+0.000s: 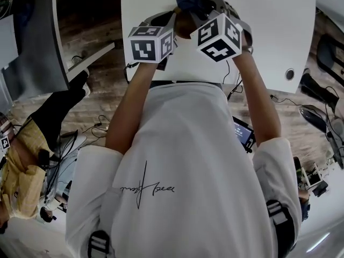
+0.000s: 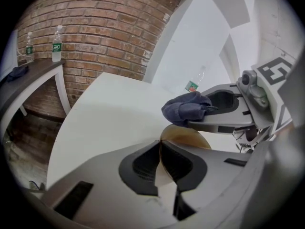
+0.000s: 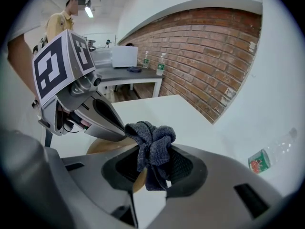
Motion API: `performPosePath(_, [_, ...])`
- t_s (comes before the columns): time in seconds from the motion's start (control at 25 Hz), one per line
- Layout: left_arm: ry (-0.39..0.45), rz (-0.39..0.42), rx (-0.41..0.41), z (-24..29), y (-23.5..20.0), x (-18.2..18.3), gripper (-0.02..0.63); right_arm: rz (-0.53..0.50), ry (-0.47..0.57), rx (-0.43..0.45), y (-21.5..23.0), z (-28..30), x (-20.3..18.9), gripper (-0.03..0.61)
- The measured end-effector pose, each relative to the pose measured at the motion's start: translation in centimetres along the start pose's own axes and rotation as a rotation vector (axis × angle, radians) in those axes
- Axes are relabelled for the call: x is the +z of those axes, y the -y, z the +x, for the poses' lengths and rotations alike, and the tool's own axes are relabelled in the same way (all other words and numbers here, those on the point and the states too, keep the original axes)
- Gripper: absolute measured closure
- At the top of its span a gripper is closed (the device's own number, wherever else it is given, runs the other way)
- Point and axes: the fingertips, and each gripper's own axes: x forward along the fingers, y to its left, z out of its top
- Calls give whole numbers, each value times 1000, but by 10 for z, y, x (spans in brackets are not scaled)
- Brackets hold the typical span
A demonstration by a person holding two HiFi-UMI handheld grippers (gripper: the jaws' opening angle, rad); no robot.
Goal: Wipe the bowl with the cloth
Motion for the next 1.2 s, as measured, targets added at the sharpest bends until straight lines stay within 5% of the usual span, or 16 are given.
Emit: performPosePath(1.2, [10,-26,-4,-3,1,3,604,14,59,32,-16,11,33,468])
